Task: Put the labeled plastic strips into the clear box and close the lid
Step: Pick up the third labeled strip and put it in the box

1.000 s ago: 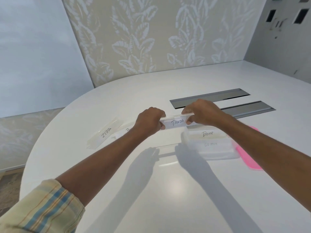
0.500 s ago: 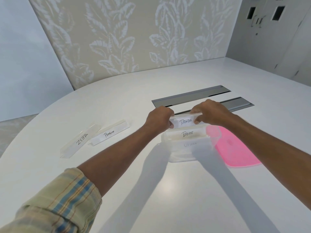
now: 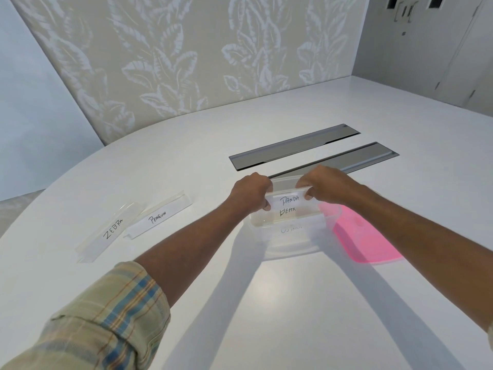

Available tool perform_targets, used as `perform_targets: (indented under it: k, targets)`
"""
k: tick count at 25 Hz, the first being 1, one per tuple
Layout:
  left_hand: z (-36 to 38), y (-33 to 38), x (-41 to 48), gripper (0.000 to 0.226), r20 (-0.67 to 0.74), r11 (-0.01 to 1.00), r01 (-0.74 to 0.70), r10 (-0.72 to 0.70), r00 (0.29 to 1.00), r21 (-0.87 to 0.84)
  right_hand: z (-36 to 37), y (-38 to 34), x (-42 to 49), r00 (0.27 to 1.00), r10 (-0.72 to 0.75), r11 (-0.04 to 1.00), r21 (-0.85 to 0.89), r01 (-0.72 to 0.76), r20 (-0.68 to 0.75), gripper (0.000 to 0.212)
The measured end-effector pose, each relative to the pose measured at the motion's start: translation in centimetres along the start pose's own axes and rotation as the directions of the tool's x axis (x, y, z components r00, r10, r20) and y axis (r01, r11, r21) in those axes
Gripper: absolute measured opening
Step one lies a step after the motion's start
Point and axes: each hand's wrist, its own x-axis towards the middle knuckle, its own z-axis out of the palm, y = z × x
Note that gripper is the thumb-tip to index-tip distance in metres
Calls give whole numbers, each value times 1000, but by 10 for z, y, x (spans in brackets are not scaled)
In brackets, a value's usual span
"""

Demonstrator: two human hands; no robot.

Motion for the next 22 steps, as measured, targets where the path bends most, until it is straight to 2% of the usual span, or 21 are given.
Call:
perform_targets:
  k: [6, 12, 19, 22]
  targets:
    - [16, 4, 8, 59, 71, 996, -15, 9, 997, 92, 22, -2, 12, 997, -50, 986, -155, 58, 58, 30]
    - [23, 1, 13, 58, 112, 986, -34, 16, 994, 162, 39, -1, 20, 997, -60, 988, -142, 66, 45, 35]
    - [27, 4, 14, 42, 136, 968, -75, 43, 990, 241, 47, -2, 22, 999, -42, 988, -145, 45, 23, 37]
    - [25, 2, 13, 48, 116, 976, -69, 46, 992, 208, 42, -5, 19, 999, -32, 991, -129, 33, 11, 40]
